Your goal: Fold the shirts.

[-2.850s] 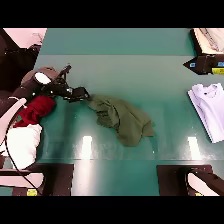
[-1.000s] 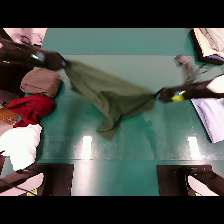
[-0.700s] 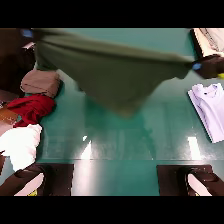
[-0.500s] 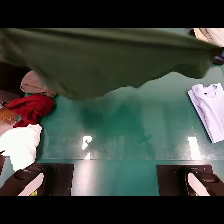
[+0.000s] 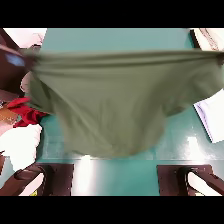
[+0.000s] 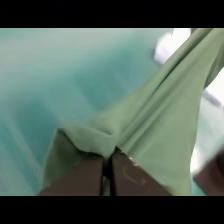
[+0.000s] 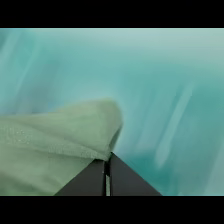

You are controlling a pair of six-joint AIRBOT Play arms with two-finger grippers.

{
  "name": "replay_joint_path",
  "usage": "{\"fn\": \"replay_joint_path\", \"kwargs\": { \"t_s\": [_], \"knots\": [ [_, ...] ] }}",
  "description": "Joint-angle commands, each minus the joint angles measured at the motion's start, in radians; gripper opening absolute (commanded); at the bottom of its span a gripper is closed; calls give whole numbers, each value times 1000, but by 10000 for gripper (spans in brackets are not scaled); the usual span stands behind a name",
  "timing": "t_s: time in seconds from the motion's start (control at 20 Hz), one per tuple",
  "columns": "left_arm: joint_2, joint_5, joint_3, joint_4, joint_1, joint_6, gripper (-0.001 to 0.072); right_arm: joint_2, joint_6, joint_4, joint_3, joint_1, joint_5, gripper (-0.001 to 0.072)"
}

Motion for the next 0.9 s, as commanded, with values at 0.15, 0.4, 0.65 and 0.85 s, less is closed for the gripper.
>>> {"fn": "replay_joint_path", "kwargs": {
  "t_s": [0.15, 0.4, 0.65, 0.85],
  "knots": [
    [-145, 304, -634, -16, 1, 132, 27, -288, 5, 11, -249, 83, -121, 15],
    [-453, 466, -509, -126, 1, 261, 28, -424, 6, -13, -286, 68, -380, 16],
    [-587, 456, -290, -131, 1, 251, 594, -430, 6, -3, -261, 40, -509, 278],
    [-570, 177, -174, -63, 86, 241, 589, -421, -21, -3, -183, -22, -314, 454]
  ]
}}
